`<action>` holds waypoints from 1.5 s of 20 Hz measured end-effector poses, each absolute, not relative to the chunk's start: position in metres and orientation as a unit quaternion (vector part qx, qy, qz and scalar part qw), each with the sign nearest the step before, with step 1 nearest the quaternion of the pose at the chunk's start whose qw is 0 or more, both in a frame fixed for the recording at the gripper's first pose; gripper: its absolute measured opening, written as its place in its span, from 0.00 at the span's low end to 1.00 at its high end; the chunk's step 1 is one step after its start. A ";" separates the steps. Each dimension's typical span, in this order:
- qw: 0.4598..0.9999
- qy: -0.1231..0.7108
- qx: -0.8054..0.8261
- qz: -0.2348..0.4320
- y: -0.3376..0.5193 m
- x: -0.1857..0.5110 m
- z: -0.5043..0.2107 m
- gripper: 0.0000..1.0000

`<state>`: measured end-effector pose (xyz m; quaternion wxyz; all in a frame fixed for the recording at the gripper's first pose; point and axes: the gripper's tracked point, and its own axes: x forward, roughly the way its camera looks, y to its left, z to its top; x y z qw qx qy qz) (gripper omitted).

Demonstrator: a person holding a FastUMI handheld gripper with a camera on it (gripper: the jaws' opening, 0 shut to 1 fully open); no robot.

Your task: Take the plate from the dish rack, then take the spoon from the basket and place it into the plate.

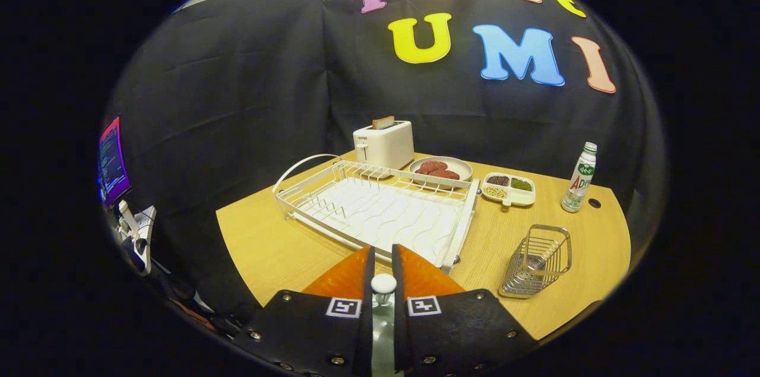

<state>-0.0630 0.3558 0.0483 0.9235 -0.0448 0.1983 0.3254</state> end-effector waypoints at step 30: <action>0.997 -0.050 0.044 0.038 0.147 -0.006 0.278 0.99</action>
